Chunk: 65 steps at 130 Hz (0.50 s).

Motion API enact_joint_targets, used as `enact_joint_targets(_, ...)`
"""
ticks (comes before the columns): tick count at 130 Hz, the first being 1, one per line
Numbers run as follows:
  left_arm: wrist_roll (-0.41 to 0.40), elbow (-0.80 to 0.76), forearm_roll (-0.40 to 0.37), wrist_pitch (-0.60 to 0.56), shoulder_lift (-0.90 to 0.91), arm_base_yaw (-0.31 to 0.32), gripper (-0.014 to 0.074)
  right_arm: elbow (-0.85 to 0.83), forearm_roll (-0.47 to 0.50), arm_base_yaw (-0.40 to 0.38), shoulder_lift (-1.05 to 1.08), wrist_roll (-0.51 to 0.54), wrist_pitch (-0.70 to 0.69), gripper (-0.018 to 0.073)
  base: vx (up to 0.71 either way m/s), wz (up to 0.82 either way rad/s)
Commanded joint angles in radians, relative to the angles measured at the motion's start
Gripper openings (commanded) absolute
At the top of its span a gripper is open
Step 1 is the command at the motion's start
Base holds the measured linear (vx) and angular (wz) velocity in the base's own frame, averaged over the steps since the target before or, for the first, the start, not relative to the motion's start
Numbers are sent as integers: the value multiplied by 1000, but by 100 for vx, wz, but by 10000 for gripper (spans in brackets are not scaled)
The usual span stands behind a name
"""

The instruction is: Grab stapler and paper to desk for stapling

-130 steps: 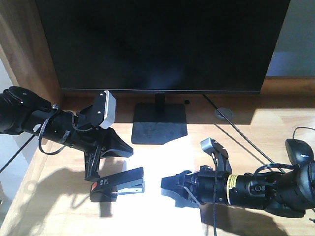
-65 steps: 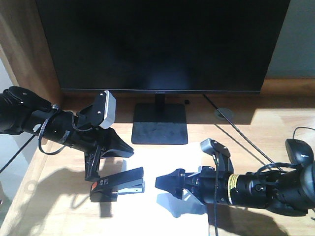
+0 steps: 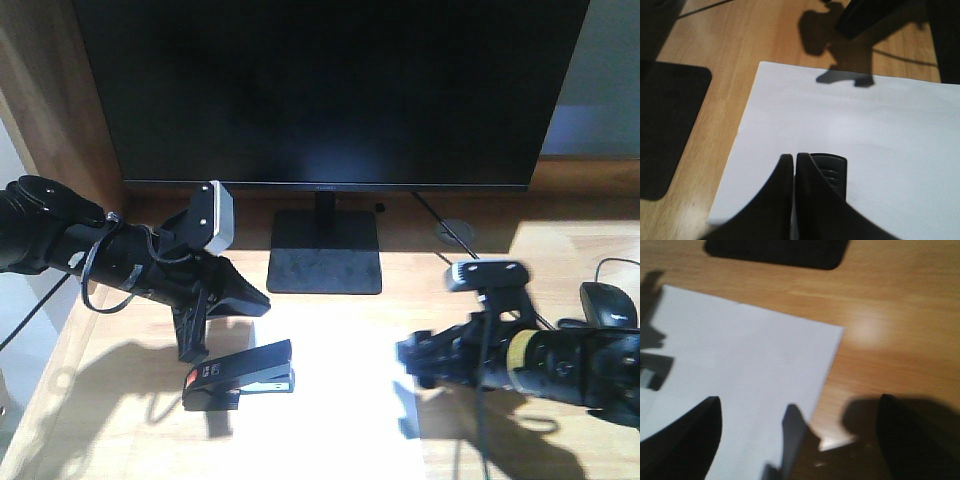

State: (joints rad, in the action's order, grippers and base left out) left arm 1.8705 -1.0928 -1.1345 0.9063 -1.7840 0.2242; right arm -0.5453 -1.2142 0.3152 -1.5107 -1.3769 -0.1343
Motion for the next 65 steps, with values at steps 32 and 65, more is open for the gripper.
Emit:
enact_joint_targets(32,-357,-20,21,-183,49,3,-7,-19,-86,-4,289,25,419,148,0,0)
enact_joint_targets(65,-609,-20,135,-405,112,3,-8,-19,-109,-4,435,24,448,-11,0,0)
